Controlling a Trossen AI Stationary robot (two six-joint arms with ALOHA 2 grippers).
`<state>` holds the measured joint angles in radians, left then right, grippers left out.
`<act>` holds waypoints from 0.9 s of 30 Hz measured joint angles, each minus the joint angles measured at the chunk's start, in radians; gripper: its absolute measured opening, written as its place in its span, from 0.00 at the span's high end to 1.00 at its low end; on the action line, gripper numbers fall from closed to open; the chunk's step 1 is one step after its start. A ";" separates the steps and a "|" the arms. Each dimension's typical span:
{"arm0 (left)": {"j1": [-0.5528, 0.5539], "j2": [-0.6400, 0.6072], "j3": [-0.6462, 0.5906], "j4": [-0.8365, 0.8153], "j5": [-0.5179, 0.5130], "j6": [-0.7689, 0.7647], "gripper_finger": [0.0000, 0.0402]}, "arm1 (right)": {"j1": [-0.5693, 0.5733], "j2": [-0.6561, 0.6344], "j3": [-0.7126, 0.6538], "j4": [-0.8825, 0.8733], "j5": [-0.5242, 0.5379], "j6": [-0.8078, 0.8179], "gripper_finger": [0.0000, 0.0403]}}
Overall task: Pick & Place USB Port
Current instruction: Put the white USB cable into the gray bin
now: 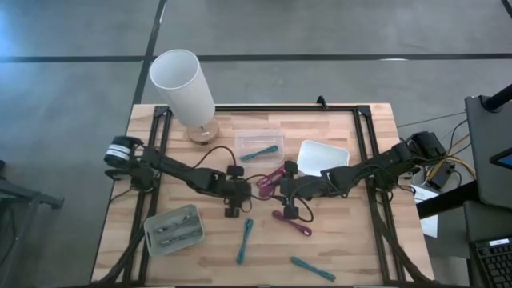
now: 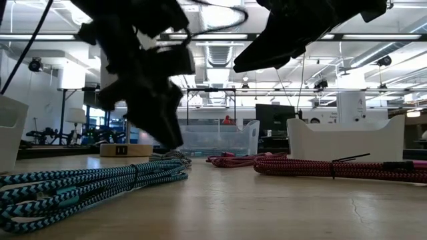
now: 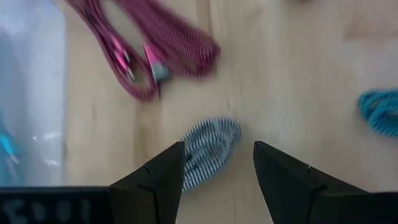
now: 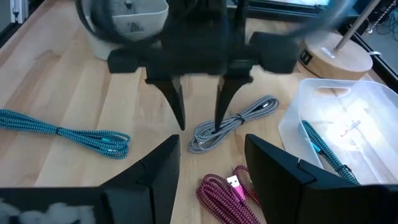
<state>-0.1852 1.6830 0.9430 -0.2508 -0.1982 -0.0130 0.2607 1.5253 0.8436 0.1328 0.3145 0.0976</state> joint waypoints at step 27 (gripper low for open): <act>0.013 0.043 0.022 0.004 -0.043 0.028 0.94 | 0.000 0.000 0.000 -0.001 0.000 0.000 0.56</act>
<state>-0.1720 1.7264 0.9648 -0.2472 -0.2413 0.0150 0.2607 1.5253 0.8436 0.1314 0.3145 0.0978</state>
